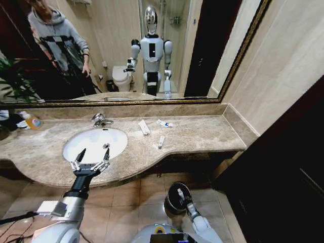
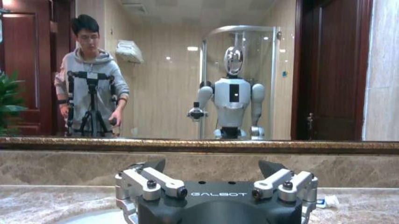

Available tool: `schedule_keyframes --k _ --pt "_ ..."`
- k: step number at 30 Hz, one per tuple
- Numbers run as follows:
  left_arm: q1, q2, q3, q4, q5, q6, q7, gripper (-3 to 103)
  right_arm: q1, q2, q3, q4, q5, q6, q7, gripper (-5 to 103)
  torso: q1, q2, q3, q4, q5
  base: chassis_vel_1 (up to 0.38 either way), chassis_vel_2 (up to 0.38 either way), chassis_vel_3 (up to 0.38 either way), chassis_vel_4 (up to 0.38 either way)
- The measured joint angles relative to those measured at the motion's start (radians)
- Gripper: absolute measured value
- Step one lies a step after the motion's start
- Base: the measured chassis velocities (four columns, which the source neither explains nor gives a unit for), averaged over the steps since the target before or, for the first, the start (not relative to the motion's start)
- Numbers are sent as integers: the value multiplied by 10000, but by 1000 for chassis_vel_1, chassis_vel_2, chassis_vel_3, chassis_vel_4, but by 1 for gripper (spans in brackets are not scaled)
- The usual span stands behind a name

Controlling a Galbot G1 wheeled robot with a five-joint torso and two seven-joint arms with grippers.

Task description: Pick up the trash from the sink and place it in the trash bin.

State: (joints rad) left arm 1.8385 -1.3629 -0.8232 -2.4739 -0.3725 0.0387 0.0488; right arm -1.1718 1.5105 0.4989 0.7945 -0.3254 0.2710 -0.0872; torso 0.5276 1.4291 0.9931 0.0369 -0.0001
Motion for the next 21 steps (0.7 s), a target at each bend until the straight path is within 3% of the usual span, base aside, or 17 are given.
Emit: schedule_keyframes --k 1,3,6,7,15,21 --pt "0 0 0 -1 0 0 0 100 -23 6 -4 9 5 0 11 51 0 0 0 0 -1 0 0 0 0" --pt "0 0 0 0 0 0 0 100 -38 13 -6 17 8 0 14 51 0 0 0 0 -1 0 0 0 0" --pt "0 0 0 0 0 0 0 100 -111 32 -16 71 14 0 16 67 0 0 0 0 0 0 0 0 0" --pt "0 0 0 0 0 0 0 100 -111 32 -16 71 14 0 16 67 0 0 0 0 0 0 0 0 0" --pt "0 0 0 0 0 0 0 100 -254 47 -19 218 -17 0 20 97 0 0 0 0 -1 0 0 0 0" --pt "0 0 0 0 0 0 0 100 -362 67 -20 306 -25 0 25 100 0 0 0 0 0 0 0 0 0"
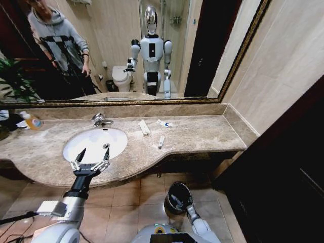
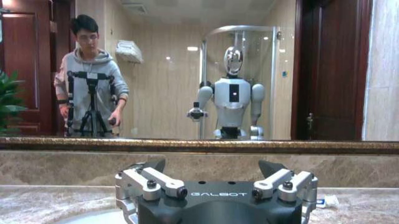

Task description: Pick up the trash from the sink and place it in the trash bin.

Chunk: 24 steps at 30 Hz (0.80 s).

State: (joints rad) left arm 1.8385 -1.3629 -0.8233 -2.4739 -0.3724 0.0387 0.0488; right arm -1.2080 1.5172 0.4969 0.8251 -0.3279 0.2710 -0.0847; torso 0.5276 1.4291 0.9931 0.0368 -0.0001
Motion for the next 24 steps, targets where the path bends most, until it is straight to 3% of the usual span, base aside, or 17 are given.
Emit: schedule_keyframes --k 13,19,24 --pt "0 0 0 0 0 0 0 100 -767 -130 -6 1207 303 -132 150 100 0 0 0 0 1 0 0 0 0" --pt "0 0 0 0 0 0 0 100 -1717 -212 294 2422 1551 456 789 100 0 0 0 0 5 0 0 0 0" --pt "0 0 0 0 0 0 0 100 -2586 -234 561 3977 2599 270 974 100 -1 1 0 -1 0 0 0 0 0"
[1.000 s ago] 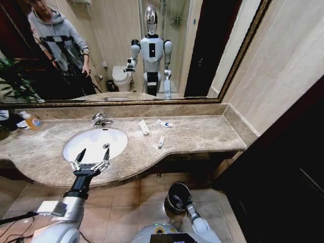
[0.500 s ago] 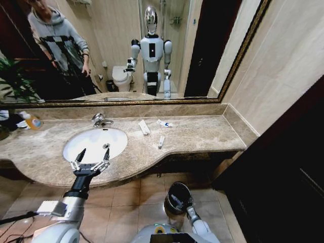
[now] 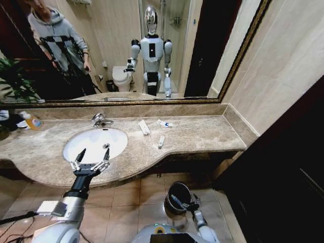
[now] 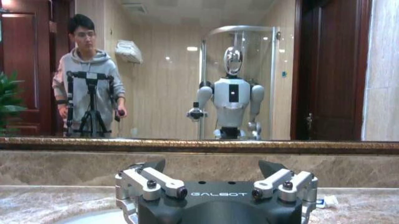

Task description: Pick up the trash from the sink and place it in the trash bin.

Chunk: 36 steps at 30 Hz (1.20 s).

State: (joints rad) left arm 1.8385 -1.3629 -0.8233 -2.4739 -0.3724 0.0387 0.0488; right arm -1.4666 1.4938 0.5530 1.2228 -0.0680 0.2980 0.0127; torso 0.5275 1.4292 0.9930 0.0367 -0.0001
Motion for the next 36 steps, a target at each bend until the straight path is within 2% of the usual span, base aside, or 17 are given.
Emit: schedule_keyframes --k 5,8,9,13,14,17,19,23,26,30,34,35,36 --pt "0 0 0 0 0 0 0 100 -810 64 517 1516 910 -89 153 100 0 -1 0 1 1 0 0 0 0" --pt "0 0 1 0 0 0 5 100 -1956 132 1042 3438 1938 -354 123 100 0 0 0 1 2 0 0 0 0" --pt "0 0 1 0 0 0 5 100 -1956 132 1042 3438 1938 -354 123 100 0 0 0 1 2 0 0 0 0" --pt "0 0 0 0 0 0 1 100 -3313 121 1684 5353 2781 -352 0 100 -1 0 0 0 1 0 0 0 0" --pt "0 0 0 0 0 0 1 100 -3313 121 1684 5353 2781 -352 0 100 -1 0 0 0 1 0 0 0 0" --pt "0 0 0 0 0 0 0 100 -4167 241 1865 7024 3800 -463 15 100 0 0 0 0 2 0 0 0 0" --pt "0 0 0 0 0 0 0 100 -4425 333 1806 7586 4008 -494 80 100 0 0 0 0 -1 0 0 0 0" --pt "0 0 0 0 0 0 1 100 -4649 519 1671 8490 3739 -451 127 100 0 0 0 0 0 0 0 0 0" --pt "0 0 0 0 0 0 0 100 -4684 521 1480 9485 3634 -625 -247 100 0 0 0 0 0 0 0 0 0" --pt "0 0 0 0 0 0 1 100 -4428 343 1262 9915 3586 -815 -552 100 0 0 0 0 -1 0 0 0 0" --pt "0 0 0 0 0 0 -1 100 -3072 -585 593 10240 3241 -1833 -998 100 0 0 1 0 0 0 0 0 0" --pt "0 0 0 0 0 0 -1 100 -3072 -585 593 10240 3241 -1833 -998 100 0 0 1 0 0 0 0 0 0" --pt "0 0 0 0 0 0 0 100 -2558 -974 394 10241 3209 -2268 -1040 100 0 0 1 0 1 0 0 0 0"
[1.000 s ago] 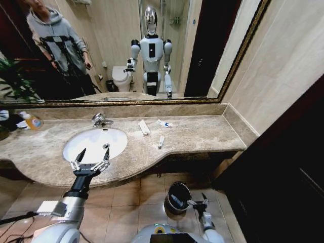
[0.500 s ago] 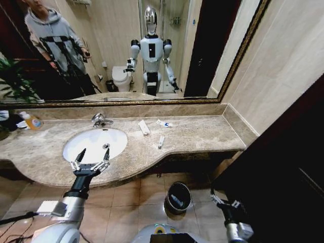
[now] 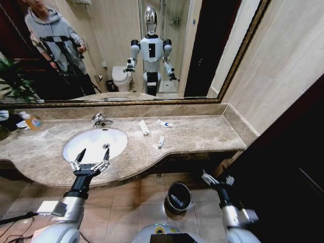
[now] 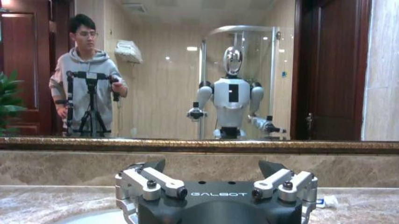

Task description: Pick up the trash from the sink and place it in the trash bin.

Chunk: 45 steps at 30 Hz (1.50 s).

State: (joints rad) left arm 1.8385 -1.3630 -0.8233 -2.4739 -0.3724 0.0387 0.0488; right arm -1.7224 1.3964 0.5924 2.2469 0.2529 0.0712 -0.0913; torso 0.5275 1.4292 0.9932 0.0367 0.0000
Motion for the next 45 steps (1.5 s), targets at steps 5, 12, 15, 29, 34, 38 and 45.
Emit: schedule_keyframes --k 5,12,15,29,34,38,45 --pt "0 0 0 0 0 0 -1 100 2067 -1729 -1171 -788 -58 -1244 -8 100 2 -1 1 3 -1 0 0 0 0" --pt "0 0 0 0 0 0 0 100 3693 -2569 -3094 -2382 -489 -1314 188 100 2 -1 1 0 0 0 0 0 0" --pt "0 0 0 0 0 0 0 100 4740 -2608 -4017 -3104 -578 -1395 440 100 2 -1 1 1 1 0 0 0 0" --pt "0 0 0 0 0 0 0 100 7095 -1730 -5641 -5389 -310 -1757 1335 100 2 -1 0 1 0 0 0 0 0" --pt "0 0 0 0 0 0 0 100 7120 -1483 -5739 -5497 -300 -1796 1373 100 1 -1 0 1 -2 0 0 0 0" --pt "0 0 0 0 0 0 0 100 7160 -1311 -5854 -5513 -298 -1884 1414 100 1 -1 0 0 -2 0 0 0 0" --pt "0 0 0 0 0 0 0 100 7502 -771 -6003 -6221 -479 -1874 1591 100 0 -1 0 1 -3 0 0 0 0"
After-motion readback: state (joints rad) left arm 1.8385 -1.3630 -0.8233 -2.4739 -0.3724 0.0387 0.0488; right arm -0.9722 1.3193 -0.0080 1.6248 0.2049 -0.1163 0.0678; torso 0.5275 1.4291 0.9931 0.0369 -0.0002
